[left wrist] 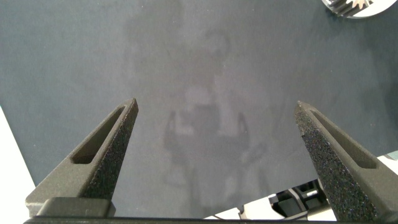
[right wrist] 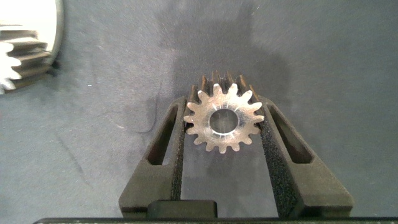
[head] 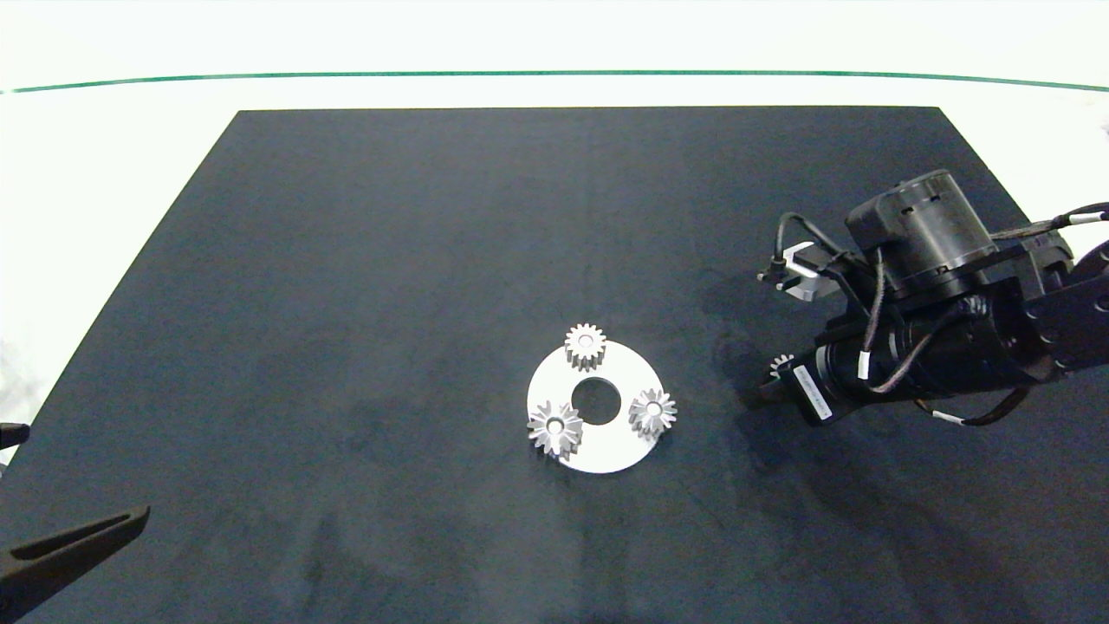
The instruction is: Remove an incorrectly installed larger gear and replace it with the correct smaller gear
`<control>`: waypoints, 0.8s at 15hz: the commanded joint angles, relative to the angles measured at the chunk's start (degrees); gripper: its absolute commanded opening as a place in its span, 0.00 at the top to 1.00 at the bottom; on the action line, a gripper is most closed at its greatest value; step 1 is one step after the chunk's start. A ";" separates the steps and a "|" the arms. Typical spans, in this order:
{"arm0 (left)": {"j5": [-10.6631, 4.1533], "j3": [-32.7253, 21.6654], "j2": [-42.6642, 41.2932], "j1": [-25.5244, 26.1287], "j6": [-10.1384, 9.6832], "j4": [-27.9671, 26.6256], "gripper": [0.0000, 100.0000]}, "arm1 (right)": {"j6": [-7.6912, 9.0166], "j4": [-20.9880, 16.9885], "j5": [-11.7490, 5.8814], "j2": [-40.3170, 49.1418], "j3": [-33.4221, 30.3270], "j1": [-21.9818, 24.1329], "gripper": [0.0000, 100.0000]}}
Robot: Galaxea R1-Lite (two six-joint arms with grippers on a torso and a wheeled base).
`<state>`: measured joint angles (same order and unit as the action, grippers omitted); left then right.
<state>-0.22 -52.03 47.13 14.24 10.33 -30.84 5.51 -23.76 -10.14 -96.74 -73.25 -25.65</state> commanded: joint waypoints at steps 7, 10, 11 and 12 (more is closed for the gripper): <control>-0.04 0.00 -1.51 0.00 0.05 -0.18 0.00 | 0.20 -0.23 -0.05 2.97 -0.14 -0.10 0.78; 0.04 0.09 -1.51 0.09 0.05 -0.18 0.00 | 0.20 -0.32 -0.05 2.79 0.04 -0.63 0.78; 0.04 0.09 -1.51 0.09 0.05 -0.18 0.00 | 0.20 -0.32 -0.05 2.61 0.22 -0.63 0.78; 0.13 0.09 -1.43 0.26 0.13 -0.18 0.00 | 0.11 -0.32 -0.05 2.35 0.39 -0.63 0.78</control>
<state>-0.11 -51.93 45.67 14.36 10.39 -30.87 5.60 -23.95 -10.14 -94.12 -73.01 -26.21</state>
